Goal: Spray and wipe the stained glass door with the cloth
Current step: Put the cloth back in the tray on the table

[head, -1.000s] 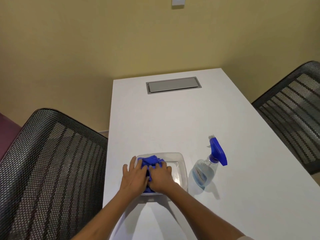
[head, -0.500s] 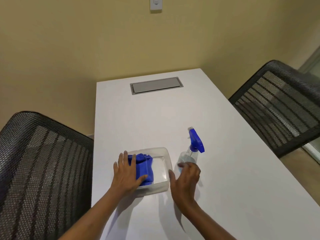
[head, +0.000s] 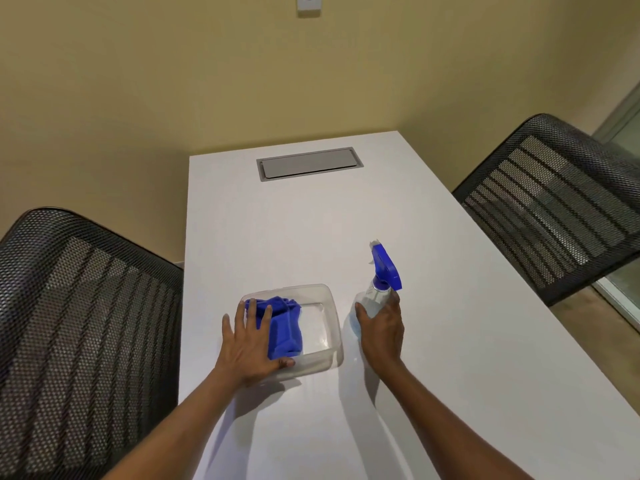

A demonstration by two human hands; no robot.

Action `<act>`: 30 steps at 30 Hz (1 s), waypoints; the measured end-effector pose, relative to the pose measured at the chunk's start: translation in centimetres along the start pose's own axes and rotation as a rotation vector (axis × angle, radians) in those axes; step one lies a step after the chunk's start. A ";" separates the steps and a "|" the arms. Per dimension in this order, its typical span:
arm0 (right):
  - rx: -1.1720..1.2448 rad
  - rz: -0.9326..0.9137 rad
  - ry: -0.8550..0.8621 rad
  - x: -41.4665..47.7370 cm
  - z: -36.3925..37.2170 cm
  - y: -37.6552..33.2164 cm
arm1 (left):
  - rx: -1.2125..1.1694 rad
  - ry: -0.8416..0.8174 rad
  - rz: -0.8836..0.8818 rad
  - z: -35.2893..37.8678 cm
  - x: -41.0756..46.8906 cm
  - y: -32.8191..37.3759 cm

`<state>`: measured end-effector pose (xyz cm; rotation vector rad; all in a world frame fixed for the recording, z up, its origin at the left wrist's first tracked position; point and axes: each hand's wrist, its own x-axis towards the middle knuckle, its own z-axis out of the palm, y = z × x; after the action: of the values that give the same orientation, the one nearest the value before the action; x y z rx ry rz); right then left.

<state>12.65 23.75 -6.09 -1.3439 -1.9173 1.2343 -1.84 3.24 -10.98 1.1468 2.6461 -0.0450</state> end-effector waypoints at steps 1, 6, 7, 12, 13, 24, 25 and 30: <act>0.000 0.015 -0.006 0.1 0.0 0.0 | 0.006 0.003 -0.002 0.0 -0.1 -0.1; 0.009 0.024 -0.017 0.2 -0.3 -0.3 | 0.015 0.015 -0.020 -0.1 -0.3 -0.1; 0.006 0.025 -0.015 0.2 -0.3 -0.5 | 0.010 0.007 -0.026 0.0 -0.4 -0.1; 0.018 -0.022 0.041 -0.4 -0.9 -2.6 | -0.001 0.006 -0.023 0.4 -0.3 -0.1; 0.038 -0.041 0.050 -0.6 -1.1 -3.3 | 0.004 0.011 -0.020 0.5 -0.3 -0.1; 0.161 -0.098 -0.011 -2.8 -1.6 -8.0 | 0.039 -0.004 -0.020 -0.9 0.3 0.4; 0.139 -0.092 -0.022 -2.9 -1.3 -8.0 | 0.040 -0.003 -0.021 -1.0 0.4 0.4; 0.042 -0.046 -0.065 -3.6 0.8 -6.6 | 0.023 0.016 -0.031 -1.4 0.4 0.9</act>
<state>10.36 19.42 -0.27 -1.2463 -1.9445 1.3026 -1.71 4.31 -9.69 1.1183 2.6842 -0.0721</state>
